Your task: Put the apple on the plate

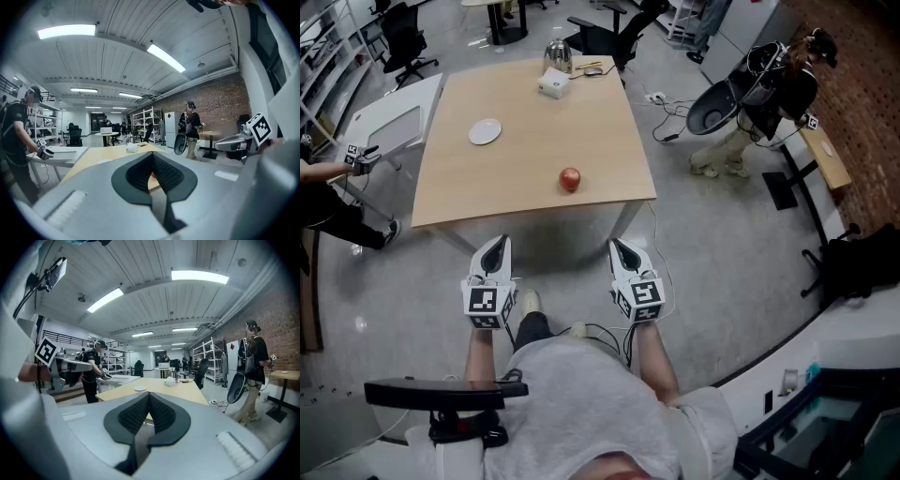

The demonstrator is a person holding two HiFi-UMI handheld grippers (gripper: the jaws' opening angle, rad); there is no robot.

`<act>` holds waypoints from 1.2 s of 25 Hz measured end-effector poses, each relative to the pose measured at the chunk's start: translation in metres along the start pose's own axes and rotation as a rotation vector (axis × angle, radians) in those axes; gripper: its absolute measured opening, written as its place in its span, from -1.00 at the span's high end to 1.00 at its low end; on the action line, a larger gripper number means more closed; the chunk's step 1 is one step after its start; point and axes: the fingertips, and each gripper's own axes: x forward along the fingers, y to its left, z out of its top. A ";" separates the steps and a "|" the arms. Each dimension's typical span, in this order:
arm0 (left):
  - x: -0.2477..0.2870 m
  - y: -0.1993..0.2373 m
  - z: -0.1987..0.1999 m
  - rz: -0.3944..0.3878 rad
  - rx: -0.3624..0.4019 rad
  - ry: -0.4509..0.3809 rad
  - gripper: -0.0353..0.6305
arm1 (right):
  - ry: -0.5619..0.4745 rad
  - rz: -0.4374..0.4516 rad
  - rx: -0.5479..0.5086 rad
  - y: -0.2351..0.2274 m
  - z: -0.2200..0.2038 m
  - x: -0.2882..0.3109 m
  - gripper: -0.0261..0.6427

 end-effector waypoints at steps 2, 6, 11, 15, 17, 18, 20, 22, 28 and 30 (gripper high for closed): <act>0.001 0.000 0.001 0.000 -0.001 0.001 0.83 | 0.001 0.007 0.002 0.001 0.005 0.000 0.90; 0.002 -0.002 0.001 0.000 -0.002 0.004 0.83 | -0.024 0.007 0.002 -0.004 0.004 0.000 0.90; 0.004 -0.007 -0.010 0.000 -0.010 0.011 0.83 | -0.042 -0.003 0.017 -0.014 0.003 -0.001 0.90; 0.011 -0.010 -0.015 0.003 -0.022 0.030 0.83 | -0.010 0.007 0.011 -0.021 -0.003 0.005 0.90; 0.017 -0.008 -0.016 0.009 -0.033 0.039 0.83 | 0.000 0.015 0.010 -0.024 -0.005 0.012 0.90; 0.021 -0.008 -0.018 0.007 -0.039 0.041 0.83 | 0.003 0.018 0.009 -0.026 -0.006 0.016 0.90; 0.029 -0.007 -0.021 0.001 -0.045 0.048 0.83 | 0.010 0.021 0.004 -0.029 -0.008 0.024 0.90; 0.038 -0.006 -0.023 -0.001 -0.047 0.058 0.83 | 0.012 0.026 0.002 -0.033 -0.008 0.033 0.90; 0.076 0.009 -0.038 -0.008 -0.058 0.096 0.83 | 0.032 0.046 0.006 -0.041 -0.016 0.076 0.90; 0.088 0.015 -0.044 -0.009 -0.066 0.110 0.83 | 0.043 0.054 0.008 -0.044 -0.021 0.092 0.90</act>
